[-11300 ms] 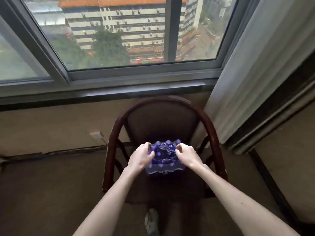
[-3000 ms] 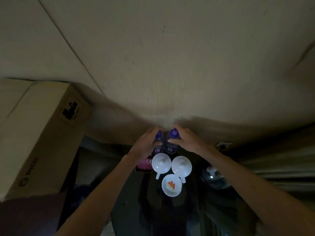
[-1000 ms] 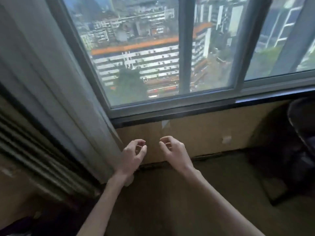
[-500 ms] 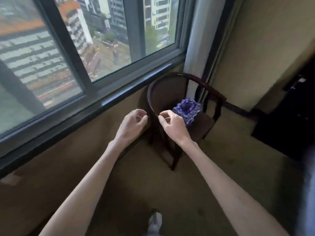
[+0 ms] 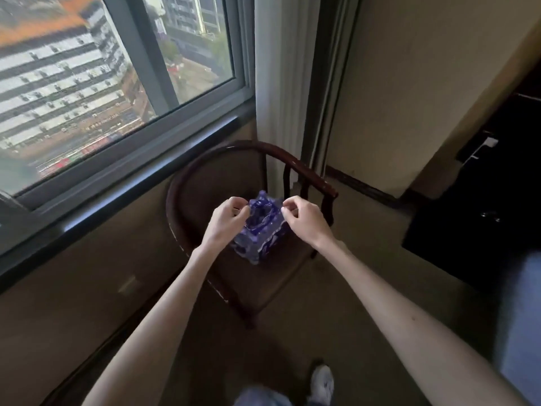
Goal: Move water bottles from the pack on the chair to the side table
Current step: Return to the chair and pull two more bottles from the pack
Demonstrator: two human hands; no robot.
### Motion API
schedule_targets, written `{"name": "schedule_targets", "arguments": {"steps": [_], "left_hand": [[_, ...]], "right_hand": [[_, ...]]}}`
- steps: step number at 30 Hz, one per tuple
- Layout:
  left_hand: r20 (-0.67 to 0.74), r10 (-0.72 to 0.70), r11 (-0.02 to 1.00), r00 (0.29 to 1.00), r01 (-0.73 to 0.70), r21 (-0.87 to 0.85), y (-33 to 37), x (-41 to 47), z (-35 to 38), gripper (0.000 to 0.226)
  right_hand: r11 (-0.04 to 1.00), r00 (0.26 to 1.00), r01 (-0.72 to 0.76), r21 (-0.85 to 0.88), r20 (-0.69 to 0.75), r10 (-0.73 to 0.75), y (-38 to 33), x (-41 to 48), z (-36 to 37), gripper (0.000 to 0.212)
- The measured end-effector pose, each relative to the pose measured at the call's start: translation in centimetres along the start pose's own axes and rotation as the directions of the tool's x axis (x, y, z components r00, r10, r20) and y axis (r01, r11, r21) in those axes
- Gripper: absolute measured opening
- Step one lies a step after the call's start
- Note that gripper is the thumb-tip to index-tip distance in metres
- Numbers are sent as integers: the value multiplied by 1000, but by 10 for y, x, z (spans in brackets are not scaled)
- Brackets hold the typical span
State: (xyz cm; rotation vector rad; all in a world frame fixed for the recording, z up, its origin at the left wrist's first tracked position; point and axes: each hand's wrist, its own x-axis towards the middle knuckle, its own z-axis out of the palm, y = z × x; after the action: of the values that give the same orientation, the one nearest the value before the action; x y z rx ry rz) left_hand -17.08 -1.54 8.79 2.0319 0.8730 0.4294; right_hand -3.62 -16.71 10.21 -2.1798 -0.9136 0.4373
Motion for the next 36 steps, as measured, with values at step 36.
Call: {"name": "schedule_targets", "arguments": {"steps": [36], "left_hand": [[-353, -762, 634, 543, 737, -233, -208, 242, 262, 23]], "right_hand": [[935, 565, 269, -230, 824, 40, 208, 348, 242, 29]]}}
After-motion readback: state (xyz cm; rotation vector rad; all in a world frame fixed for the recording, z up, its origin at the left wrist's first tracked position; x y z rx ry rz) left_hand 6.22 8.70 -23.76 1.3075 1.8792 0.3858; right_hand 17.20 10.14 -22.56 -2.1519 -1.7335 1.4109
